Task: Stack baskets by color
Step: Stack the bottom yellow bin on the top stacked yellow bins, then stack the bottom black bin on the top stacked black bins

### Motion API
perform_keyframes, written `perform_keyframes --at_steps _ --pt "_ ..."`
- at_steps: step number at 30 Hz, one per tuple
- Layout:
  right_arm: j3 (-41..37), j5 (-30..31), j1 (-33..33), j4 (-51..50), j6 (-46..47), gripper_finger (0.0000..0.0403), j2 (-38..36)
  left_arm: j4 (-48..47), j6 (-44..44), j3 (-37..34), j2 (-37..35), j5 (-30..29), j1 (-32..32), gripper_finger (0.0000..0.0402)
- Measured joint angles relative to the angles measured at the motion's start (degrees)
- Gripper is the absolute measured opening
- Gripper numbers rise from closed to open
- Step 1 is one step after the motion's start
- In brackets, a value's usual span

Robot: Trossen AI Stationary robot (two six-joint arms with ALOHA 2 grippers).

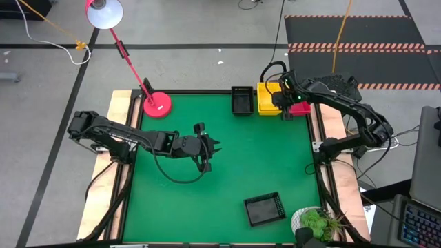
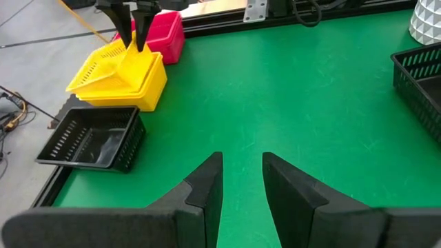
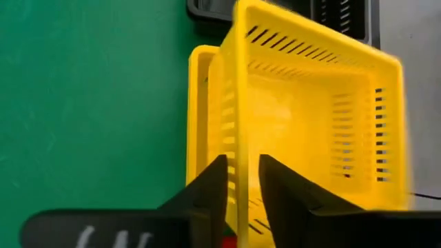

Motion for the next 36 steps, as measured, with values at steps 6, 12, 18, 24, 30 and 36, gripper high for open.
perform_keyframes --at_steps 6,12,18,24,30,36 --pt "0.0 1.74 0.02 -0.81 2.05 0.011 0.0 0.0 0.0 0.0 0.0 0.02 0.0 0.0106" --pt "-0.01 4.46 0.99 -1.66 4.05 0.0131 0.0 0.0 0.04 0.0 0.0 0.02 0.0 0.0106" --pt "-0.02 4.46 2.64 -0.16 6.24 0.0163 -0.02 0.02 0.13 0.0 0.0 0.02 0.0 0.0106" --pt "-0.02 7.58 4.35 -0.34 8.49 0.0197 -0.37 0.02 0.11 0.0 0.0 0.05 0.0 0.0106" --pt "-0.02 9.14 8.23 -0.57 10.83 0.0208 -4.33 0.05 0.09 0.0 0.0 0.05 0.0 0.0106" --pt "-0.02 13.64 15.12 -2.11 18.18 0.0206 -10.28 0.72 0.0 0.0 0.0 0.05 0.0 0.0106"
